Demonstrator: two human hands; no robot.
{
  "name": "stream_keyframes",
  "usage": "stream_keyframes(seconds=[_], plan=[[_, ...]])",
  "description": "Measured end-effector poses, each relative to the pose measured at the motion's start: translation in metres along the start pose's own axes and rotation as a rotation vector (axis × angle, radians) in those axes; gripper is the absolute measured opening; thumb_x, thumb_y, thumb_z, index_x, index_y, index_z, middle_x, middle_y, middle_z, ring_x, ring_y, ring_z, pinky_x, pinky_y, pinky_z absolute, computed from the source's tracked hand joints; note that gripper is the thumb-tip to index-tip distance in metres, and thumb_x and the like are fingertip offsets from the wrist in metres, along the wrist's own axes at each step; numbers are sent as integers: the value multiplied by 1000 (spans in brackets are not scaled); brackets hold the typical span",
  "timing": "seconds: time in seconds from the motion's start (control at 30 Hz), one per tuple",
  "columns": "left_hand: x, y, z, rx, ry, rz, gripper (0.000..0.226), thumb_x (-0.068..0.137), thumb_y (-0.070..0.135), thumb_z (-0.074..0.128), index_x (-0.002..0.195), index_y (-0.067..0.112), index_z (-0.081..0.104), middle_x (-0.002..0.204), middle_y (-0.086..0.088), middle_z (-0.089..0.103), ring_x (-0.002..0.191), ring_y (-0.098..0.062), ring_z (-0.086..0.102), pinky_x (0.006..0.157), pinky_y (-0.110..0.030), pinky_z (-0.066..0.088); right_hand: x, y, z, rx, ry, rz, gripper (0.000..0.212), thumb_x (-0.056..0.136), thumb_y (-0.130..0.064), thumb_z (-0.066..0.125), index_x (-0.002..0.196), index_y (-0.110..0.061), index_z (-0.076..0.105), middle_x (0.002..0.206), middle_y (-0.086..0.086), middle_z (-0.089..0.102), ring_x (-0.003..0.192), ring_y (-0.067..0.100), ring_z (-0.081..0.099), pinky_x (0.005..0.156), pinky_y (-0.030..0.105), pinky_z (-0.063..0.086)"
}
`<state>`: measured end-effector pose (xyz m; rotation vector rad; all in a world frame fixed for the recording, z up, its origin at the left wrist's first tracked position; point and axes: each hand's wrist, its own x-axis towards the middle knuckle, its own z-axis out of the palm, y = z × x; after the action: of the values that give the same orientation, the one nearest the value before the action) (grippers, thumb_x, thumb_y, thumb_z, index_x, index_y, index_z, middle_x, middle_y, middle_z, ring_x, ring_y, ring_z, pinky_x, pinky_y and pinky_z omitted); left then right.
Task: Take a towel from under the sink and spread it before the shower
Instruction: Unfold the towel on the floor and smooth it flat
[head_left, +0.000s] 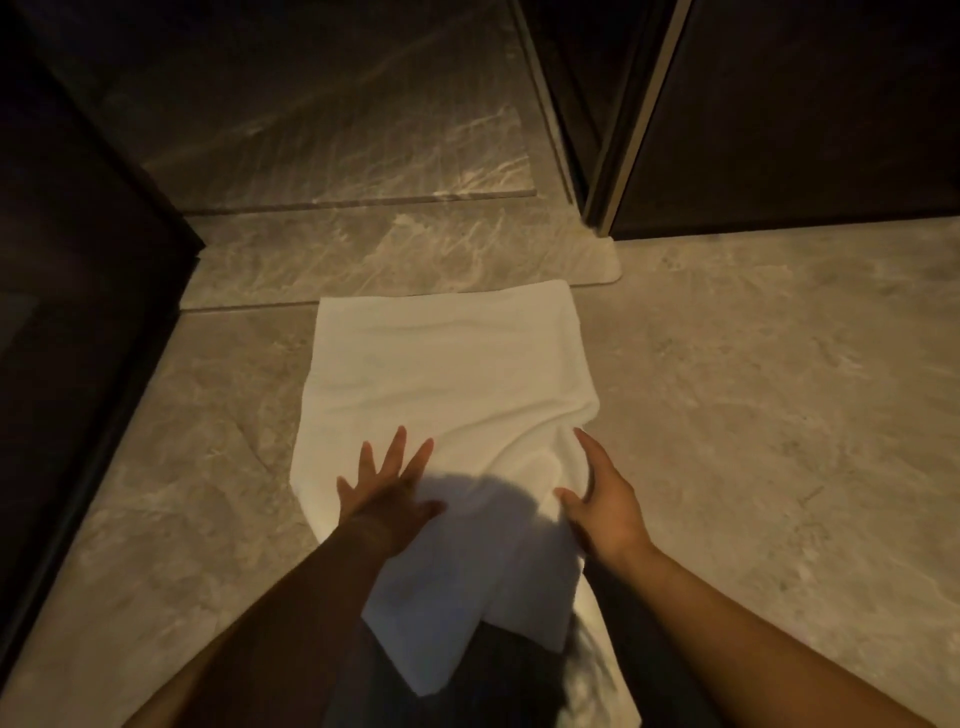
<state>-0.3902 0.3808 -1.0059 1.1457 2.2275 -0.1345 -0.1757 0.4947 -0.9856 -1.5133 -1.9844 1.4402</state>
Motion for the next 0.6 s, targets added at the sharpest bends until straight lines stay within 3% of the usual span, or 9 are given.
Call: stream_keyframes(seconds=[0.13, 0.23, 0.3, 0.37, 0.47, 0.6], plan=[[-11, -6, 4, -37, 43, -16, 71, 93, 50, 40, 147, 40, -5, 157, 7, -17, 145, -32, -9, 113, -58, 10, -8, -8, 4, 41, -18, -24, 69, 83, -3, 64, 143, -23, 34, 142, 1, 44, 129, 20, 41, 105, 25, 30], [-33, 3, 29, 42, 110, 189, 71, 81, 72, 6, 143, 43, -12, 156, 9, -17, 146, -23, -6, 115, -52, 9, -25, -1, -3, 70, 54, 19, 66, 84, -5, 64, 141, -24, 36, 135, 0, 51, 120, 17, 49, 100, 28, 39], [-46, 13, 47, 72, 96, 260, 73, 70, 76, -12, 136, 47, -20, 153, 10, -24, 145, -21, -13, 115, -54, 3, -33, 2, -13, 93, 123, 69, 62, 86, -9, 63, 139, -26, 36, 123, 1, 58, 109, 17, 55, 92, 28, 43], [-47, 20, 55, 81, 90, 244, 78, 65, 76, -15, 136, 45, -22, 151, 8, -28, 144, -24, -16, 113, -57, 1, -40, 3, -22, 113, 185, 109, 58, 87, -11, 62, 138, -23, 37, 108, -2, 60, 97, 13, 55, 86, 25, 42], [-42, 25, 51, 102, 72, 239, 88, 61, 73, -12, 144, 43, -11, 157, 6, -19, 145, -26, -14, 112, -59, 5, -49, 6, -29, 95, 226, 142, 49, 87, -11, 62, 132, -18, 43, 91, -12, 54, 88, 9, 52, 80, 21, 39], [-44, 29, 51, 101, 62, 235, 91, 59, 72, -6, 145, 43, -5, 158, 7, -16, 145, -24, -13, 113, -56, 5, -65, 19, -23, 32, 145, 189, 44, 86, -16, 64, 126, -18, 47, 103, -4, 58, 91, 12, 53, 78, 23, 41]])
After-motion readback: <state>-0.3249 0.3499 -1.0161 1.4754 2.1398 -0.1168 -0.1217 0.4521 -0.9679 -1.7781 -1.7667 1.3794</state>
